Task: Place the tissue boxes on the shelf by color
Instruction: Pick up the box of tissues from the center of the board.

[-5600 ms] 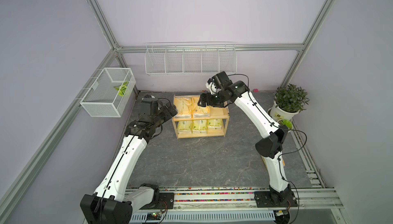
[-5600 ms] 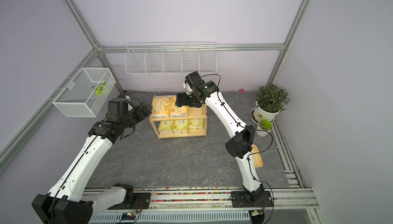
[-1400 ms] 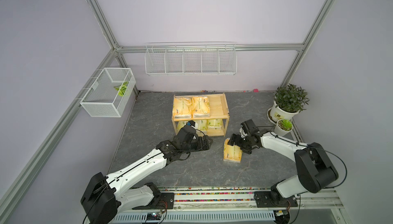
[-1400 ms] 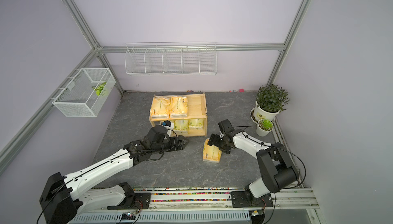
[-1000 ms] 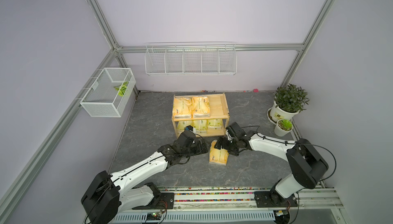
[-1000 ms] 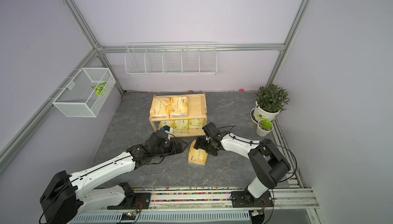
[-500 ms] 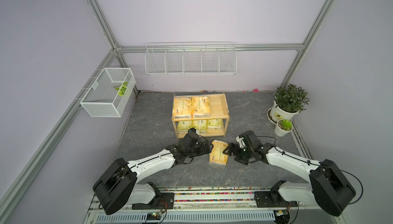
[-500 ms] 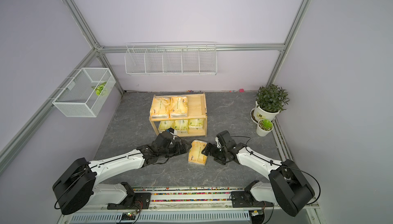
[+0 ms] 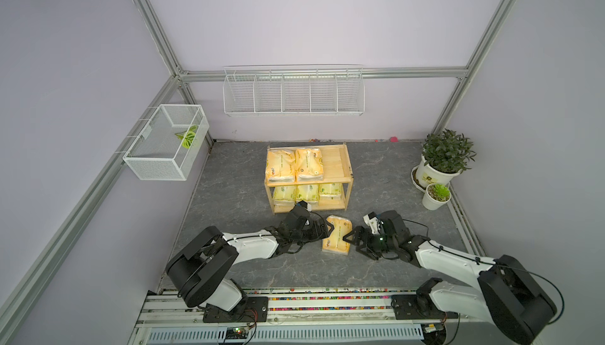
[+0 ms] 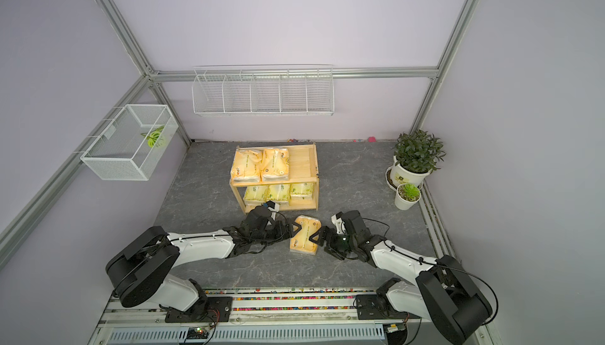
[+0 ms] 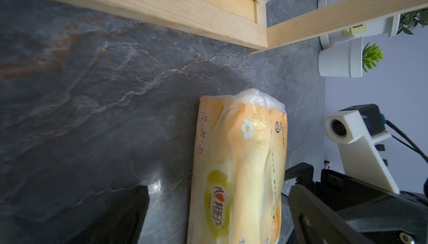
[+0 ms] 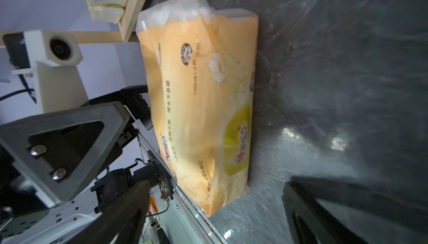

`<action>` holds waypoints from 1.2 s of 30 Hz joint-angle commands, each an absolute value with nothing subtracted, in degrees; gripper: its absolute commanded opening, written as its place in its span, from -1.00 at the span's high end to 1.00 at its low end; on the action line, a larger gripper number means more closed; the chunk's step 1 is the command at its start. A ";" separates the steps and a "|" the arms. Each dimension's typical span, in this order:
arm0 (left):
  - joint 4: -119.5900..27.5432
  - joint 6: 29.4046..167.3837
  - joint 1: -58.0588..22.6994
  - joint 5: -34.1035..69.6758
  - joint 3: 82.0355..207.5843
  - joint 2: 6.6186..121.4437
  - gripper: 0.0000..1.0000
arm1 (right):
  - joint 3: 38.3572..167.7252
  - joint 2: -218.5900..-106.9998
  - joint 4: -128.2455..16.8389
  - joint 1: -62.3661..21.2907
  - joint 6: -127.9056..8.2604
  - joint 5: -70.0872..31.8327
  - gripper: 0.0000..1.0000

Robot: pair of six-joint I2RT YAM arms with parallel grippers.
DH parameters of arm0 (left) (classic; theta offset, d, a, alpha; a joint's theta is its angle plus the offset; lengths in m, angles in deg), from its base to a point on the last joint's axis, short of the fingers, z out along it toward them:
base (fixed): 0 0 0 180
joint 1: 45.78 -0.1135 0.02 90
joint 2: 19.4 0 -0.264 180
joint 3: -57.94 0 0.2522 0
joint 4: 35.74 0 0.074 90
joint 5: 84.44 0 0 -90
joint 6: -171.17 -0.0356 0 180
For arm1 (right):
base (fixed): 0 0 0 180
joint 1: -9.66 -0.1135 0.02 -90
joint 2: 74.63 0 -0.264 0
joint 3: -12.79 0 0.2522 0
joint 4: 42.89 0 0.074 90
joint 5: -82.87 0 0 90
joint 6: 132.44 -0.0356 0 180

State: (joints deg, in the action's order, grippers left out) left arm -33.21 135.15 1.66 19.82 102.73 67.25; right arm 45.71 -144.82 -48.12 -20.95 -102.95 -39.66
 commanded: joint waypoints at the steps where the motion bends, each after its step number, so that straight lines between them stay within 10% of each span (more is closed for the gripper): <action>1: -29.66 136.62 2.03 21.00 101.35 68.30 -1.00 | 42.31 -148.69 -47.49 -21.01 -104.90 -39.03 -0.90; 27: -24.98 139.78 5.20 19.36 97.90 70.95 -1.00 | 36.92 -190.68 22.91 -24.91 -125.54 -41.65 -0.66; 36: -26.72 139.71 5.33 18.74 98.31 69.81 -1.00 | 36.05 -192.98 23.58 -25.51 -124.93 -41.06 -0.37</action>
